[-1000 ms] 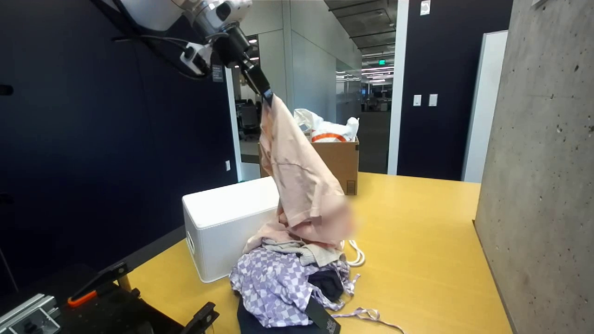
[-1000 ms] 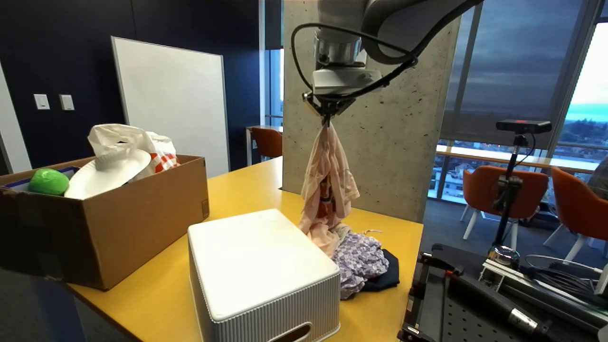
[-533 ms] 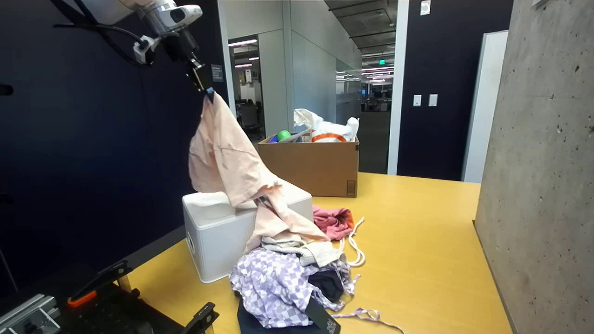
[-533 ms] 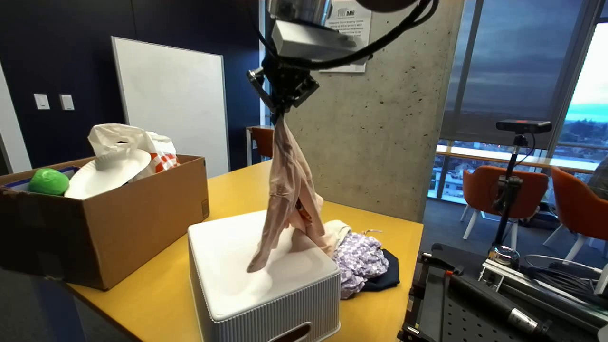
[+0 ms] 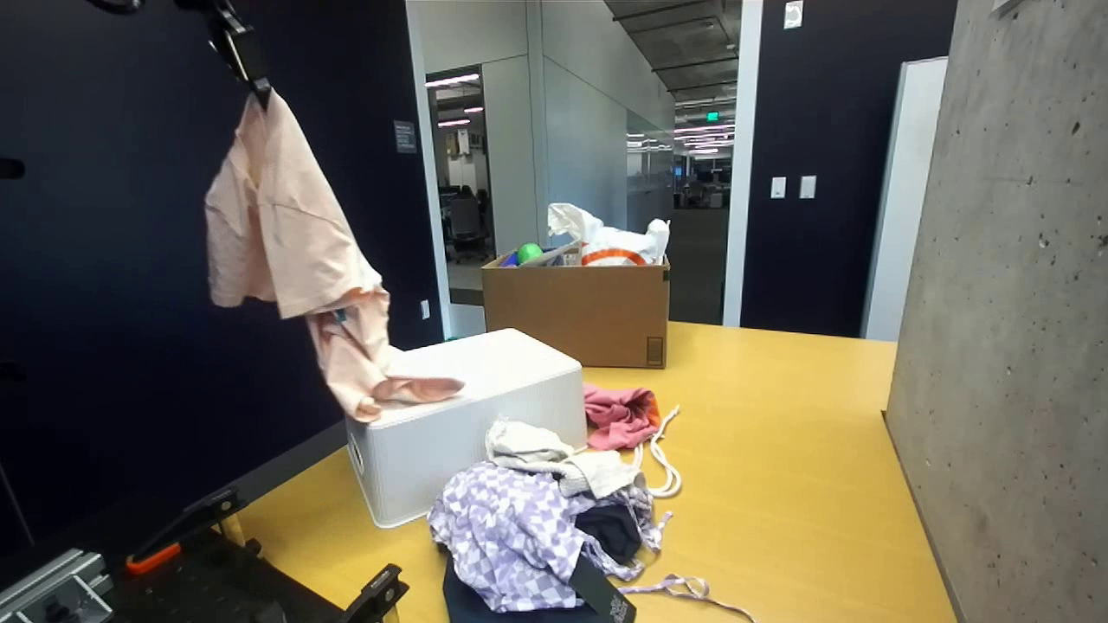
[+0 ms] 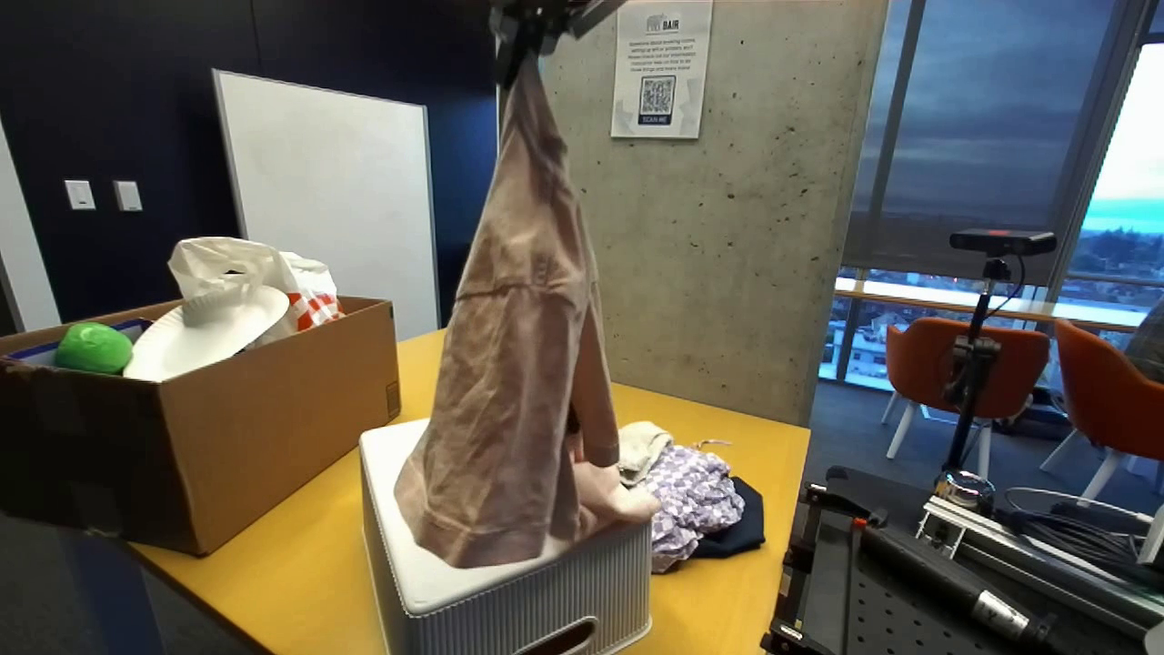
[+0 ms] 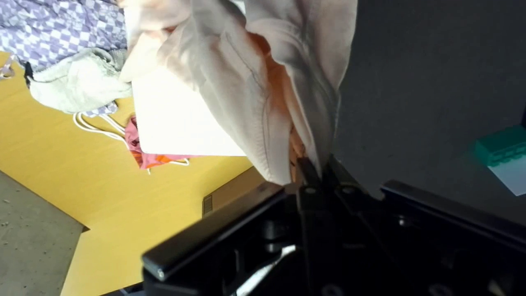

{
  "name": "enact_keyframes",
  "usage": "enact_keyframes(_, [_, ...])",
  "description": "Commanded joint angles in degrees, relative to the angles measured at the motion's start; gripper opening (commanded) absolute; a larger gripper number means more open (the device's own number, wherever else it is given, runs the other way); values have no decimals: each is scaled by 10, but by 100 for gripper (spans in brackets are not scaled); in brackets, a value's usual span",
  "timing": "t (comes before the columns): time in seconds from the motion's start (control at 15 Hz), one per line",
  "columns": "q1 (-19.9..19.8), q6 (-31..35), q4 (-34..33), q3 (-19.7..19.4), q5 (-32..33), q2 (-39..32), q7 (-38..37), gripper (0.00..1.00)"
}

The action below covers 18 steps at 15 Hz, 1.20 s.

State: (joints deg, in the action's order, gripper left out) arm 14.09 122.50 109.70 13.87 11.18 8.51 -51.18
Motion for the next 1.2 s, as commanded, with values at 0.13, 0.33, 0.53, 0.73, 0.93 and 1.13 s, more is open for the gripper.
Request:
enact_keyframes(0.13, [-6, -103, -11, 35, -60, 97, -34, 1])
enact_keyframes(0.33, [-17, -138, -20, 27, -91, 101, -32, 1])
enact_keyframes(0.53, [-25, -153, -43, 12, -146, 57, -10, 1])
enact_keyframes(0.73, [-22, -159, -46, 20, -180, 44, -11, 1])
enact_keyframes(0.93, [-13, -167, -47, 24, -214, 34, -7, 1])
enact_keyframes(1.13, [-17, -181, -62, 22, -227, 18, -11, 1])
